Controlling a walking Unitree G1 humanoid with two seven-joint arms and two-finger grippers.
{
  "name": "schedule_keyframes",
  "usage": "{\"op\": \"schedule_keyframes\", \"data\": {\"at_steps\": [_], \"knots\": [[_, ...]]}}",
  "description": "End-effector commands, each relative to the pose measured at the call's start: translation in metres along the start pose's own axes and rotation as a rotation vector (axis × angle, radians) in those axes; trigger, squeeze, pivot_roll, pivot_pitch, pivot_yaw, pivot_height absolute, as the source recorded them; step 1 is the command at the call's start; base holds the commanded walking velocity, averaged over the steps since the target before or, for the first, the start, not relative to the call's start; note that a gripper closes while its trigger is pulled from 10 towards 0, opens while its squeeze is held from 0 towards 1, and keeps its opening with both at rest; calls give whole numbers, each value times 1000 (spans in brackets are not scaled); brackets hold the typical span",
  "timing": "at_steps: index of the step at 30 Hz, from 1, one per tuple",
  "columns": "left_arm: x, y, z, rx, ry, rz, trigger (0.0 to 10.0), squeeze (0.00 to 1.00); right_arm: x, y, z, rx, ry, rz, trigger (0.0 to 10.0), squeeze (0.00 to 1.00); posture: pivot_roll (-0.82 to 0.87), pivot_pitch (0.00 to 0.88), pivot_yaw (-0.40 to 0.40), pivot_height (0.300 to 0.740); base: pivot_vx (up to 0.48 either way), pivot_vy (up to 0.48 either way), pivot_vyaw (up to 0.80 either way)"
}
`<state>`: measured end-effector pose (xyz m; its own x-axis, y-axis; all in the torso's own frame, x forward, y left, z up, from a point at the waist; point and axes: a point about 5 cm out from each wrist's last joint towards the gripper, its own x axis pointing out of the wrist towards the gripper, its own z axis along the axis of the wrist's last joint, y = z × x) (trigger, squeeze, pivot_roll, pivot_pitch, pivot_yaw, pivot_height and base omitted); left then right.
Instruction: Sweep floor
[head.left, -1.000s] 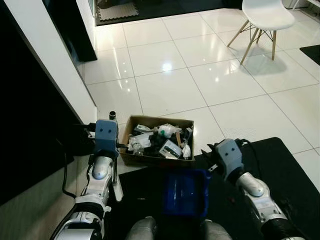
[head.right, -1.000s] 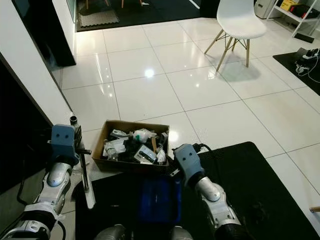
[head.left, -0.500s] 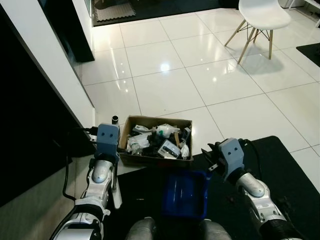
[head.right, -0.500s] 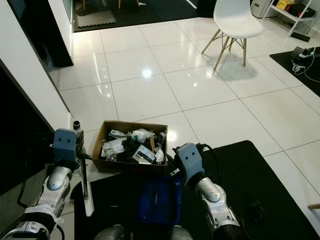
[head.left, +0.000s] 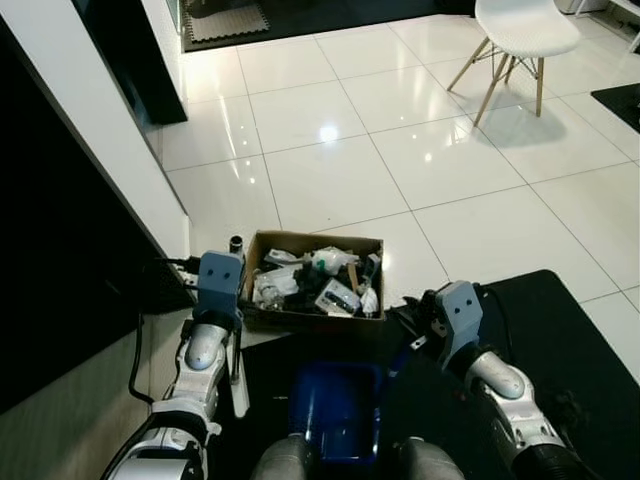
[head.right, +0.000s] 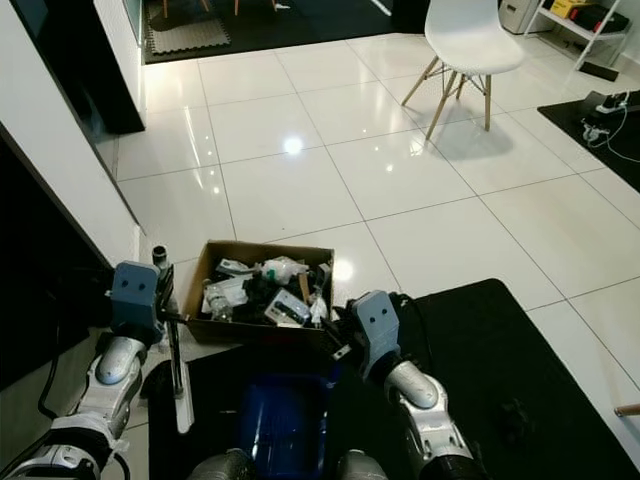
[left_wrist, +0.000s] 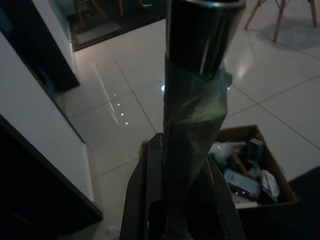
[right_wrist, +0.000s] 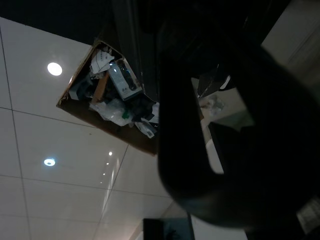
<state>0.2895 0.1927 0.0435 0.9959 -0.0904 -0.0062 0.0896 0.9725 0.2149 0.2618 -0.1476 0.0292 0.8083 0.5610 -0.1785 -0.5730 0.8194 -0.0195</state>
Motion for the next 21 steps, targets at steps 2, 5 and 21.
{"op": "schedule_keyframes", "data": {"at_steps": [2, 5, 21], "knots": [[-2, -5, 1, -8, -24, -18, 10000, 0, -2, -4, -1, -42, 20, -2, 10000, 0, -10, 89, 26, 740, 0, 0, 0], [-2, -5, 1, -9, -26, -19, 10000, 0, -4, -7, -2, -71, 41, -19, 10000, 0, -9, 88, 25, 740, 0, 0, 0], [-2, -7, 1, -14, -31, -33, 10000, 0, -14, -25, 3, -153, 61, -56, 10000, 0, -16, 90, 29, 740, 0, 0, 0]]}}
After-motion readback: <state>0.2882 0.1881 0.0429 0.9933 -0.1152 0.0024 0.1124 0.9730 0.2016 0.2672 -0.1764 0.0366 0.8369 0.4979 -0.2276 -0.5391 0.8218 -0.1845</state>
